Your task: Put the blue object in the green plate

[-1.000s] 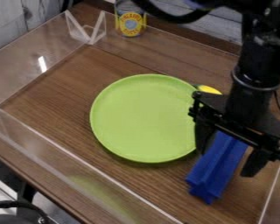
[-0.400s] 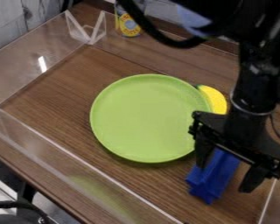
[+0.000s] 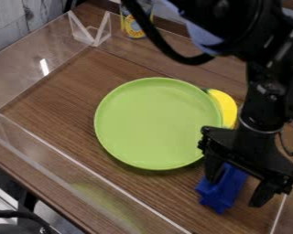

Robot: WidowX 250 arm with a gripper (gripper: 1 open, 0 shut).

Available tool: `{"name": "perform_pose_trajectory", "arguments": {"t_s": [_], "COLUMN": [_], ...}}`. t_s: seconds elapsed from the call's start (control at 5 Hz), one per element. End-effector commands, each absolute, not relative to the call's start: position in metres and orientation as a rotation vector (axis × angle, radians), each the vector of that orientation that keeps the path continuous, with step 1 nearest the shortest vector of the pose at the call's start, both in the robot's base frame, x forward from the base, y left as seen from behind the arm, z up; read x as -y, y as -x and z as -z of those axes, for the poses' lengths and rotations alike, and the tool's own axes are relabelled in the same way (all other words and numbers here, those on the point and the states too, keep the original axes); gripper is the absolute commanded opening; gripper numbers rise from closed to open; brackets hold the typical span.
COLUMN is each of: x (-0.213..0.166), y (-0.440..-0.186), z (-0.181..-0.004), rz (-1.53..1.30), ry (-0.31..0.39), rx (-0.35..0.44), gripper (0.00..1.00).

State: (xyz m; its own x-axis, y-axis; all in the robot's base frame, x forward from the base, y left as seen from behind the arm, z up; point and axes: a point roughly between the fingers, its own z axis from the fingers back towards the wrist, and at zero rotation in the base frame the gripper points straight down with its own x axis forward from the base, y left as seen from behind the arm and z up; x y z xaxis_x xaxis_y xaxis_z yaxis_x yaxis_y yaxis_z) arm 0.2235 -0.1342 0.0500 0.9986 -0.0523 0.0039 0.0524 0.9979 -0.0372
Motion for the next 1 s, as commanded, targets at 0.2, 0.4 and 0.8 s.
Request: {"name": "perform_pose_trajectory", "arguments": {"t_s": [0.2,0.4,0.8], "x": [0.14,0.14,0.141], "y": [-0.23,-0.232,-0.233], "z": [-0.045,-0.04,-0.031], "rz": [0.071,0.072,0.069], "ry": [0.049,0.045,0.038], "rx": [0.046,0.05,0.054], "gripper": [1.0,1.0,1.0]}}
